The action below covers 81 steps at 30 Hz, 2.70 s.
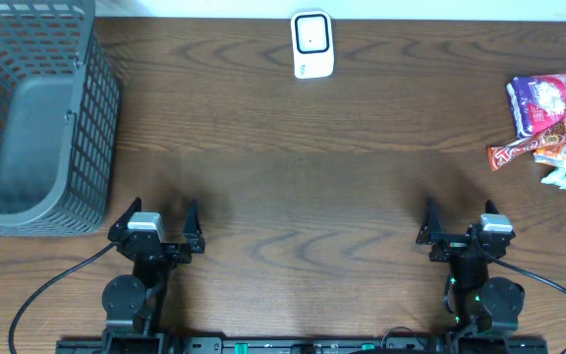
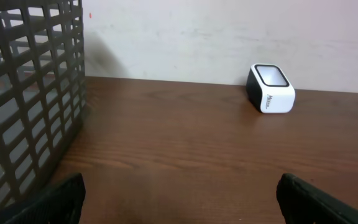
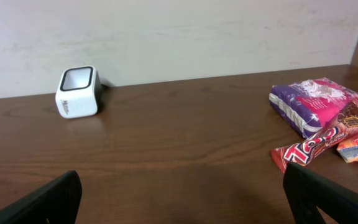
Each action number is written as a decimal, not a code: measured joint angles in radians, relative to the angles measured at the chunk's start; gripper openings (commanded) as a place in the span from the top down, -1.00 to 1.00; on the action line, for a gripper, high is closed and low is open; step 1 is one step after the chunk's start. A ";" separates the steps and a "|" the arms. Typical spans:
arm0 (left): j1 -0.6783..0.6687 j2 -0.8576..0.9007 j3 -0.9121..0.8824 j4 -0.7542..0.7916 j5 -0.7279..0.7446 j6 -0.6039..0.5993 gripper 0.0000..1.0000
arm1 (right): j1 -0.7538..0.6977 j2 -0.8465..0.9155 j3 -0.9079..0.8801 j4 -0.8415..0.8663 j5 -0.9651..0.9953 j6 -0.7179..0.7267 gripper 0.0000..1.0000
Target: Scan the item barcode
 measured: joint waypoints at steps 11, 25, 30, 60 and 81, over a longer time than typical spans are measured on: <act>0.000 0.000 0.000 0.000 0.004 0.058 -0.95 | 0.000 0.000 0.000 0.000 0.000 0.000 -0.99; 0.000 0.000 0.000 0.000 0.004 0.064 -0.96 | 0.000 0.000 0.000 0.000 0.000 0.000 -0.99; 0.000 0.000 0.000 0.000 0.004 0.064 -0.96 | 0.000 0.000 0.000 0.000 0.000 0.000 -0.99; 0.000 0.000 0.000 0.000 0.004 0.064 -0.95 | 0.000 0.000 0.000 0.000 0.000 0.000 -0.99; 0.000 0.000 0.000 0.000 0.004 0.064 -0.95 | 0.031 0.000 0.000 0.000 0.008 0.000 -0.98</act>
